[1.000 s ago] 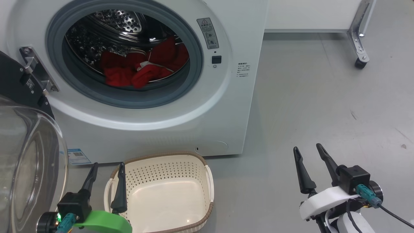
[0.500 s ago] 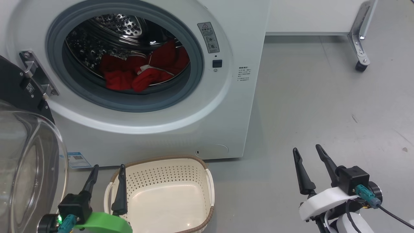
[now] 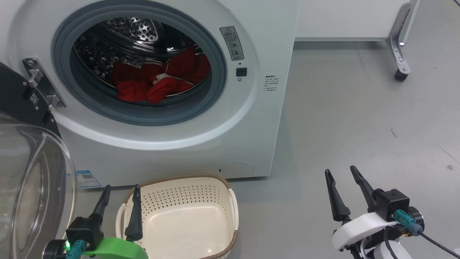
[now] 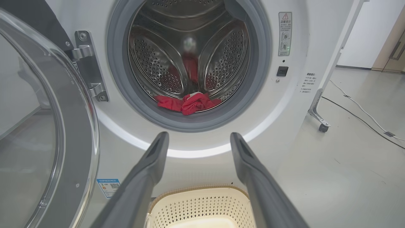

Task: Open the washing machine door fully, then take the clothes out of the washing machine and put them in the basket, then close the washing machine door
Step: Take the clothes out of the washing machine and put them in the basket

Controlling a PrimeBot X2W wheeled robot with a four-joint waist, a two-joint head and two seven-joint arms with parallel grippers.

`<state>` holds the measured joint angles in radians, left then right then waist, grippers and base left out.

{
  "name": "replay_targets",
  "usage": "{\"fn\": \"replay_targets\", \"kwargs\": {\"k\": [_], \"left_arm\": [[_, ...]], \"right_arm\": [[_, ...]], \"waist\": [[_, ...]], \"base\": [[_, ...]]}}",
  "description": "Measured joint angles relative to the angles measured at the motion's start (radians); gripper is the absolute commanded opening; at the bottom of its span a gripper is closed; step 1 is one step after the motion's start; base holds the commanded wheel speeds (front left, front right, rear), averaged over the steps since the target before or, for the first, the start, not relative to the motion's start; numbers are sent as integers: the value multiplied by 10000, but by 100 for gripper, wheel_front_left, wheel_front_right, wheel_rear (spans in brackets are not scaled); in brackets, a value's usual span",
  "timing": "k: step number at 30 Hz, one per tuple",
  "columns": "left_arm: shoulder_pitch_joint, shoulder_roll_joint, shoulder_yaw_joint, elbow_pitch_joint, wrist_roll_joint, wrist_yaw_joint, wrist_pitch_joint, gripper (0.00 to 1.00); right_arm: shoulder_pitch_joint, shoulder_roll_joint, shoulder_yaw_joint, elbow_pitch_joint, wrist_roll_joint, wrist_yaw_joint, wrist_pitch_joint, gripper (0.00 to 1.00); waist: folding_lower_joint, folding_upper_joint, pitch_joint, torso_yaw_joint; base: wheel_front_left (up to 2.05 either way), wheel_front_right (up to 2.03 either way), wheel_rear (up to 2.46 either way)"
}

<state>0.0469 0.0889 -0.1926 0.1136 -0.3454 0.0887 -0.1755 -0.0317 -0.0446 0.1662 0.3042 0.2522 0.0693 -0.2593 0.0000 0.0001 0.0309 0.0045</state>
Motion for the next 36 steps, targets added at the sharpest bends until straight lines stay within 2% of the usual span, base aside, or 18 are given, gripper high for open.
{"fn": "replay_targets", "kwargs": {"k": [12, 15, 28, 36], "left_arm": [[-78, -31, -73, -38, -2, 0, 178, 100], [-339, -69, -174, 58, -213, -155, 437, 100], [-2857, -123, -286, 1266, -717, -729, 1501, 100], [-4758, -84, 240, 2031, -1290, -853, 2399, 100]], "right_arm": [[-18, 0, -2, -184, -56, 0, 0, 100], [-60, 2, 0, -305, -100, 0, 0, 100], [-1116, -6, 190, -882, -263, 15, 0, 100], [-1895, -12, 435, -1241, -77, 13, 0, 100]], "waist": [[0, 0, 410, -59], [0, 0, 645, -78], [0, 0, 2183, -372], [1, 0, 3263, -786]], "base": [[0, 0, 0], [0, 0, 0], [0, 0, 0], [0, 0, 0]]}}
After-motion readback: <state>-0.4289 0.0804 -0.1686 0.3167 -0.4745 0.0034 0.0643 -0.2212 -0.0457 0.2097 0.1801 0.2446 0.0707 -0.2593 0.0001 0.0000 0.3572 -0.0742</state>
